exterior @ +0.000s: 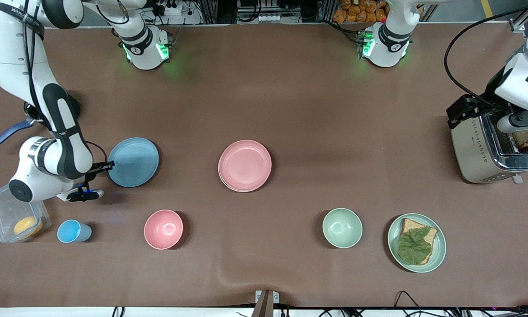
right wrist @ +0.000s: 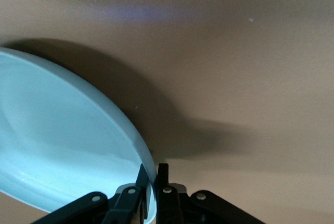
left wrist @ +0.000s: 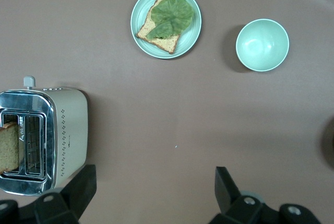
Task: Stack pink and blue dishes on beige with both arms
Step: 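Grasp the blue plate rim with the right gripper, then lift and carry the blue plate with the right gripper onto the pink plate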
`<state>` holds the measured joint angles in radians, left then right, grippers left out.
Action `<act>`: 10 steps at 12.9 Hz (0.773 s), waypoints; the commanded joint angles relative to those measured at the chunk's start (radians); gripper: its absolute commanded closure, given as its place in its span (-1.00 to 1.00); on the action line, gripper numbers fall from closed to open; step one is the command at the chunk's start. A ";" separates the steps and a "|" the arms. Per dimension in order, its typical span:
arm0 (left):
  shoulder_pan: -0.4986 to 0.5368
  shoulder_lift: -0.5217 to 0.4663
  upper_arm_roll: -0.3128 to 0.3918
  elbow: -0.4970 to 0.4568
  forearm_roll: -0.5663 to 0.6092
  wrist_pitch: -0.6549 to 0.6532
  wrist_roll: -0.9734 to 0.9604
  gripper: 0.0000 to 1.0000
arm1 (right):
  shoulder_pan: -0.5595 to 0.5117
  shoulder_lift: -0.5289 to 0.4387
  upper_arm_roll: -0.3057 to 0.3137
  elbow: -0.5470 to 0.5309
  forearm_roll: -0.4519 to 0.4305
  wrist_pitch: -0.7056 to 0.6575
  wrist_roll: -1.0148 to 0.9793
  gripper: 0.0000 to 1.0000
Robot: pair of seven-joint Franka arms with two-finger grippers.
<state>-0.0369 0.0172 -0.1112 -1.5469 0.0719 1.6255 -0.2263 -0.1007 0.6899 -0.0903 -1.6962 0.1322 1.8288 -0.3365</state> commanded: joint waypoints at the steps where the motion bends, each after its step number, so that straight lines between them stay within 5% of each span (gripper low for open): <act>1: 0.002 -0.011 -0.002 -0.006 -0.009 -0.010 -0.004 -1.00 | -0.027 0.002 0.012 0.038 0.076 -0.095 -0.007 1.00; 5: -0.001 -0.011 -0.002 -0.007 -0.008 -0.010 -0.005 -1.00 | -0.002 -0.003 0.014 0.089 0.206 -0.272 0.007 1.00; 10: 0.000 -0.011 -0.002 -0.009 -0.008 -0.010 0.002 -1.00 | 0.145 -0.004 0.015 0.079 0.423 -0.319 0.060 1.00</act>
<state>-0.0378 0.0174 -0.1116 -1.5482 0.0719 1.6255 -0.2263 -0.0291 0.6902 -0.0707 -1.6141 0.4884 1.5247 -0.3193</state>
